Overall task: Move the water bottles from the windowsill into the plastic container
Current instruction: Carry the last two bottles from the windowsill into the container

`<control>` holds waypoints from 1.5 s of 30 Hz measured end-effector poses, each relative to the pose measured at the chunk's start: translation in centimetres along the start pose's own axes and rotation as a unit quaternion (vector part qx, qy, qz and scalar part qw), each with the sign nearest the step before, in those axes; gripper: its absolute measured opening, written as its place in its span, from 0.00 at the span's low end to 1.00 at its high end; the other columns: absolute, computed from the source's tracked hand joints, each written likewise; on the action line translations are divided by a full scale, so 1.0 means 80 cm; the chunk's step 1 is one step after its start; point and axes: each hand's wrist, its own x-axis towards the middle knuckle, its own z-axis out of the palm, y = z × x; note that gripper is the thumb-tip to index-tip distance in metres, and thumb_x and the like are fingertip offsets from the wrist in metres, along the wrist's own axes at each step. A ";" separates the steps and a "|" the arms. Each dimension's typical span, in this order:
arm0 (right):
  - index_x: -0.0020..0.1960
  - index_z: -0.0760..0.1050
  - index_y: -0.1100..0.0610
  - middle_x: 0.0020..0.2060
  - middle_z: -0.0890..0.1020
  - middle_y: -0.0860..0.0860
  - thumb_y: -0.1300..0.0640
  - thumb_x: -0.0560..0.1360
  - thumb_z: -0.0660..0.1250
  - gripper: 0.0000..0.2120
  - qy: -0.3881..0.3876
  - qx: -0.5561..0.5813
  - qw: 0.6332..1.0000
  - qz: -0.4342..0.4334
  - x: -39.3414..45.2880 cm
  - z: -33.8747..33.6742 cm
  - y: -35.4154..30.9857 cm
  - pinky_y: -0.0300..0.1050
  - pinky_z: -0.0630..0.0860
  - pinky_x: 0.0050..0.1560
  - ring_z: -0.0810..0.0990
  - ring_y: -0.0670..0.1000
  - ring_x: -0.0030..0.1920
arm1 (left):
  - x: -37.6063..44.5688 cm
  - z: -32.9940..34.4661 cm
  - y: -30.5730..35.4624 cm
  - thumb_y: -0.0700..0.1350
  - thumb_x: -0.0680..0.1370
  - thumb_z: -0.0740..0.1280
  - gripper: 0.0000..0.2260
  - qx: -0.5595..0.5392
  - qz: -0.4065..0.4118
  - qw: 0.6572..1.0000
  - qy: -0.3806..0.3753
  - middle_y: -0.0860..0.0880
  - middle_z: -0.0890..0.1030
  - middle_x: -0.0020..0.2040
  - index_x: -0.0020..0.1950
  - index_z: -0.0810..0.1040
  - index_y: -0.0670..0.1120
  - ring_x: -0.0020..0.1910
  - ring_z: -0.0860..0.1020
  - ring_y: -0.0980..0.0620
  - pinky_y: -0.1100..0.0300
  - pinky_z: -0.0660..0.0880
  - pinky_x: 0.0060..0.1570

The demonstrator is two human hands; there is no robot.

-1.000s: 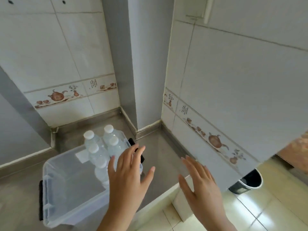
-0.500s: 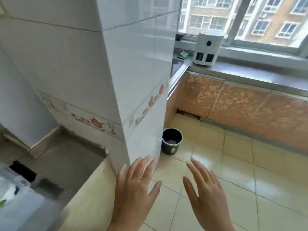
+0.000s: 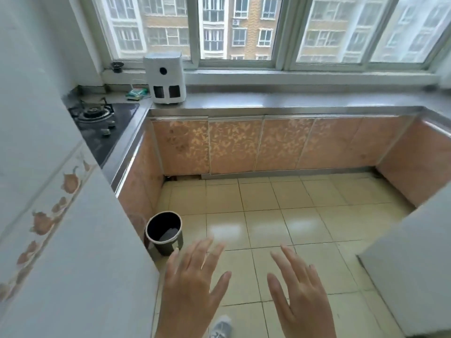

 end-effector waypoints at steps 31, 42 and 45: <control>0.67 0.70 0.48 0.67 0.74 0.48 0.41 0.80 0.44 0.24 0.118 -0.085 0.970 0.195 0.485 -0.041 0.438 0.53 0.61 0.65 0.68 0.48 0.67 | 0.662 0.327 0.252 0.59 0.76 0.60 0.21 -0.106 0.257 0.960 -0.036 0.53 0.81 0.65 0.63 0.81 0.53 0.68 0.70 0.53 0.45 0.62 0.67; 0.68 0.70 0.49 0.69 0.71 0.48 0.42 0.80 0.45 0.24 0.129 -0.113 0.957 0.232 0.642 -0.092 0.639 0.53 0.60 0.66 0.68 0.48 0.68 | 0.860 0.465 0.415 0.60 0.79 0.56 0.22 -0.131 0.287 0.947 -0.052 0.53 0.80 0.66 0.64 0.81 0.53 0.68 0.70 0.54 0.44 0.62 0.68; 0.68 0.69 0.48 0.69 0.71 0.47 0.42 0.80 0.45 0.24 0.133 -0.120 0.951 0.252 0.691 -0.096 0.697 0.53 0.60 0.65 0.68 0.49 0.68 | 0.921 0.517 0.456 0.62 0.82 0.50 0.25 -0.141 0.306 0.940 -0.046 0.53 0.80 0.66 0.64 0.81 0.53 0.67 0.71 0.53 0.43 0.63 0.67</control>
